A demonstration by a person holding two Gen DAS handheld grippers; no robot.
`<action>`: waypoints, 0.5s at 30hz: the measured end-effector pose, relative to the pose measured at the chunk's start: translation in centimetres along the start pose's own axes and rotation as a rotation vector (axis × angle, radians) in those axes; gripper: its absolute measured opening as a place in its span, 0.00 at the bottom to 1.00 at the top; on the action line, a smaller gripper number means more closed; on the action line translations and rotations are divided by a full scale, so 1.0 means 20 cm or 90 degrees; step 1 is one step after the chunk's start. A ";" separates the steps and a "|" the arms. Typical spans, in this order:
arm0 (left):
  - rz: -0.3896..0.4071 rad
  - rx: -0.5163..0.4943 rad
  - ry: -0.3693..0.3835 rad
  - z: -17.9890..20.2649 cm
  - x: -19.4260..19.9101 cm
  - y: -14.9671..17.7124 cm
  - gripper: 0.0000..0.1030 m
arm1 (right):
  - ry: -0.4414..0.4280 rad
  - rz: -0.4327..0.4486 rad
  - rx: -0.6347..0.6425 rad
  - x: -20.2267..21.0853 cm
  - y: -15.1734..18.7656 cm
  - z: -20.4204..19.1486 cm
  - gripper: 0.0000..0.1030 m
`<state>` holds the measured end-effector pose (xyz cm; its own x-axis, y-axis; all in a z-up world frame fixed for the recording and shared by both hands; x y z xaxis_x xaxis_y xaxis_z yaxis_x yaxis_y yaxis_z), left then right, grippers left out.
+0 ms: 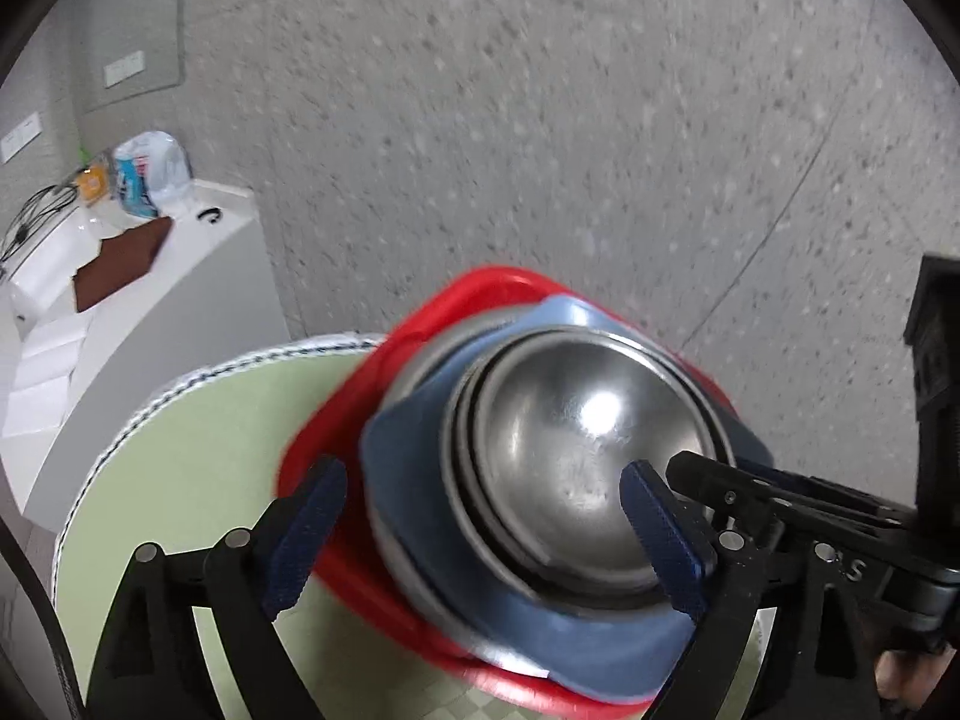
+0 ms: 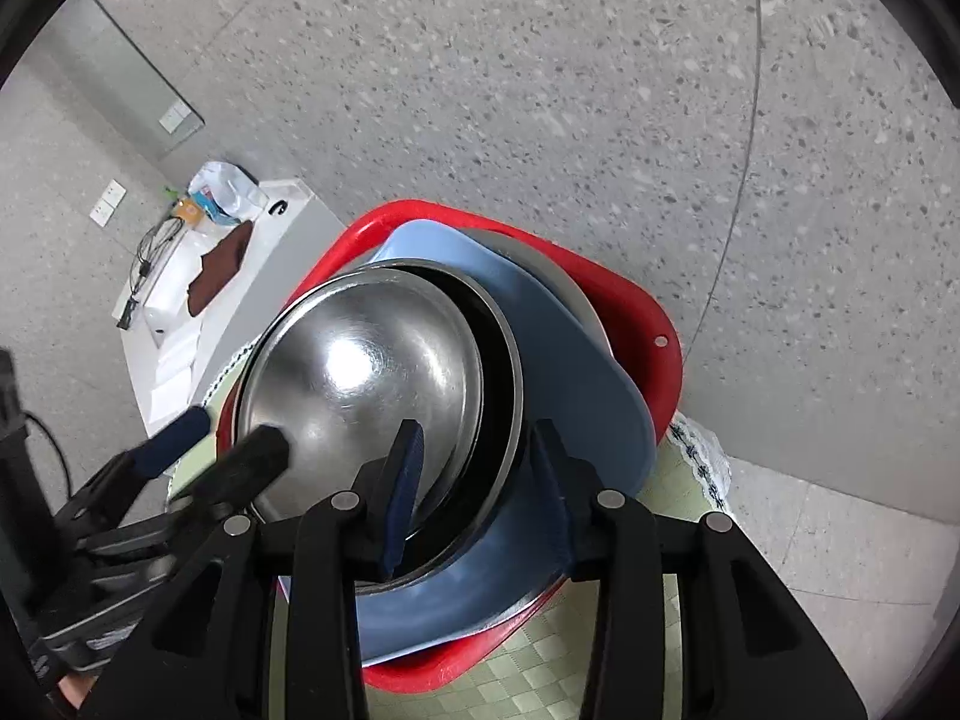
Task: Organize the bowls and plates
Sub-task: 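Lower the bowl stack into the red basin onto the blue plate, open both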
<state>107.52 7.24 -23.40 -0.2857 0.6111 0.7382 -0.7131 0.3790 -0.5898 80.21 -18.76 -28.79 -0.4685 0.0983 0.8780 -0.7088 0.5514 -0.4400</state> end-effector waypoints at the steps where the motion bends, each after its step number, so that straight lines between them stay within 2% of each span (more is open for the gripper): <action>1: 0.006 0.003 -0.002 0.00 0.04 0.02 0.87 | -0.002 0.010 0.006 0.02 0.01 0.00 0.40; 2: 0.020 0.005 -0.020 0.00 0.11 0.06 0.87 | 0.001 0.021 0.012 0.05 0.02 -0.01 0.41; 4: 0.045 -0.003 -0.040 0.01 0.22 0.13 0.90 | 0.008 0.051 0.028 0.13 0.06 -0.02 0.52; 9: 0.112 -0.003 -0.135 0.10 0.57 0.43 0.96 | -0.003 0.133 0.082 0.39 0.25 -0.06 0.74; 11: 0.149 0.008 -0.177 0.18 0.74 0.58 0.99 | -0.015 0.163 0.105 0.52 0.38 -0.08 0.77; 15: 0.212 0.035 -0.240 0.38 1.02 0.88 0.99 | -0.042 0.206 0.159 0.78 0.65 -0.09 0.86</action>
<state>84.28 21.02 -16.18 -0.7078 0.3948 0.5858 -0.5737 0.1626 -0.8028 64.71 -8.59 -20.45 -0.7157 0.1760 0.6758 -0.6210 0.2824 -0.7312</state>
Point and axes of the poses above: each gripper's, at about its wrist camera, not at the fingertips, and x roughly against the way its jaws point, z to its right, y to its underside, the point moved 3 cm from there along -x, roughly the way its jaws point, and after that the axes turned 9 degrees about y, right-handed, at the moved point
